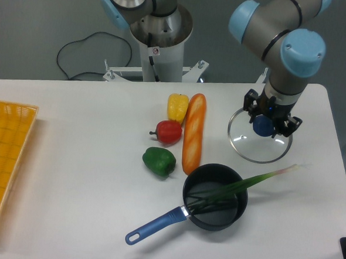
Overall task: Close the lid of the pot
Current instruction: 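Carry the glass lid by its blue knob toward the saucepan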
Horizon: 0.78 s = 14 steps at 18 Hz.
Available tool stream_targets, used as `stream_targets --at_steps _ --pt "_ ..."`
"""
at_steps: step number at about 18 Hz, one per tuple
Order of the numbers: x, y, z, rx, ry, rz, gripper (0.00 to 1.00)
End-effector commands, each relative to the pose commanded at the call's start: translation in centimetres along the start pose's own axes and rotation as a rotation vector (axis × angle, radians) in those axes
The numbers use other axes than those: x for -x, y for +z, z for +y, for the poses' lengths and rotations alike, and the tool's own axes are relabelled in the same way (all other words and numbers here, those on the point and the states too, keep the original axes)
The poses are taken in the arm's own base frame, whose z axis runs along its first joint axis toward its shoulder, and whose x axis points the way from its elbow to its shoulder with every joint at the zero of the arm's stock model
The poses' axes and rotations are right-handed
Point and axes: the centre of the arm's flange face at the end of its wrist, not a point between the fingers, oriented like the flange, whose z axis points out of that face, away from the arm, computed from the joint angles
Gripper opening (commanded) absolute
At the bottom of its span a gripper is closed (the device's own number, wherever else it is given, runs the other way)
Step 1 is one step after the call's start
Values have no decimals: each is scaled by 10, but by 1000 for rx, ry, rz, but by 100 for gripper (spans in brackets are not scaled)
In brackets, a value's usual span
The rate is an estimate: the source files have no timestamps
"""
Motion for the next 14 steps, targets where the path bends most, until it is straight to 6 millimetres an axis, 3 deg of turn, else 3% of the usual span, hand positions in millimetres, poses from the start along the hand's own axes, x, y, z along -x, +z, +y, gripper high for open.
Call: stream_targets --at_steps 11,14 --pt "-9 6 -27 -1 -17 0 41" --pt "-9 7 -44 0 -9 -11 41"
